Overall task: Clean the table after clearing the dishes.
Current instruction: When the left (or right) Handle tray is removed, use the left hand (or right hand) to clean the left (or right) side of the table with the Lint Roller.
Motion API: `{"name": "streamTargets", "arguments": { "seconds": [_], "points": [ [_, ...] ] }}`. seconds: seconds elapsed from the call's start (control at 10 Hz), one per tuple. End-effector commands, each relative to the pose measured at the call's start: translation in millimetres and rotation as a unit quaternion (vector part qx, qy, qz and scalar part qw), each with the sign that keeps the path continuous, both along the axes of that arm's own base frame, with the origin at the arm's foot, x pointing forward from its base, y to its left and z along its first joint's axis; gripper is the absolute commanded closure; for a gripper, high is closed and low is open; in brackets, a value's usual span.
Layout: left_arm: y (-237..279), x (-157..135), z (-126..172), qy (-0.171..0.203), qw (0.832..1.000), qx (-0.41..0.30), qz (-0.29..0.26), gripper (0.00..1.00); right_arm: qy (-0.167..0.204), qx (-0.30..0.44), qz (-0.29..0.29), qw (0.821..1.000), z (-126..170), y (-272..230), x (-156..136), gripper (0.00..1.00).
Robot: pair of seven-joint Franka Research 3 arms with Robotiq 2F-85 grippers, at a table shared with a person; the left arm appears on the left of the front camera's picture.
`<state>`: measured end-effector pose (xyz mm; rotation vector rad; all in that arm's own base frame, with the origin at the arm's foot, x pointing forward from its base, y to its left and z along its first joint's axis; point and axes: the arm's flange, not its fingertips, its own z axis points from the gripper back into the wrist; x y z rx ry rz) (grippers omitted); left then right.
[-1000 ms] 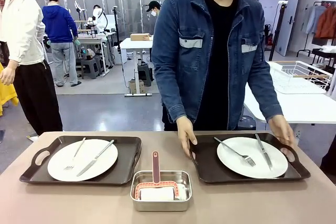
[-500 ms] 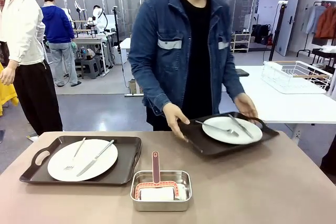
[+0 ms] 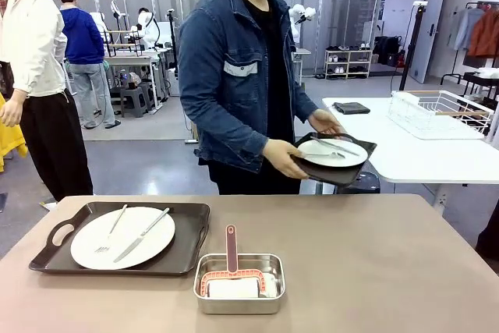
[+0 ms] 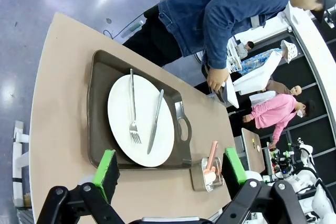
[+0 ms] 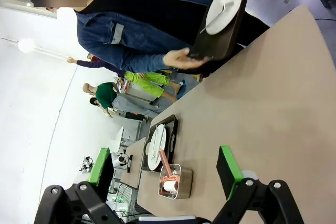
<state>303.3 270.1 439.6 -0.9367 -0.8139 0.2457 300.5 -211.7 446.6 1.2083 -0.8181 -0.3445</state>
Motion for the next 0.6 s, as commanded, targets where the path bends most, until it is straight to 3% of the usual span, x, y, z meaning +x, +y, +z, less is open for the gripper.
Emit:
{"name": "streamTargets", "arguments": {
  "seconds": [0.0,0.3,0.5],
  "points": [
    [3.0,-2.3,-0.1,-0.009,1.000,0.001,-0.005,0.00,-0.011,-0.004,0.003,1.000,1.1,1.2,-0.4,0.00],
    [3.0,-2.3,-0.1,-0.009,1.000,0.001,-0.005,0.00,0.000,0.000,0.000,1.000,0.0,0.0,0.0,0.00],
    [3.0,-2.3,-0.1,-0.009,1.000,0.001,-0.005,0.00,0.026,-0.081,0.020,0.996,34.1,47.2,31.8,0.00]
  ]
}}
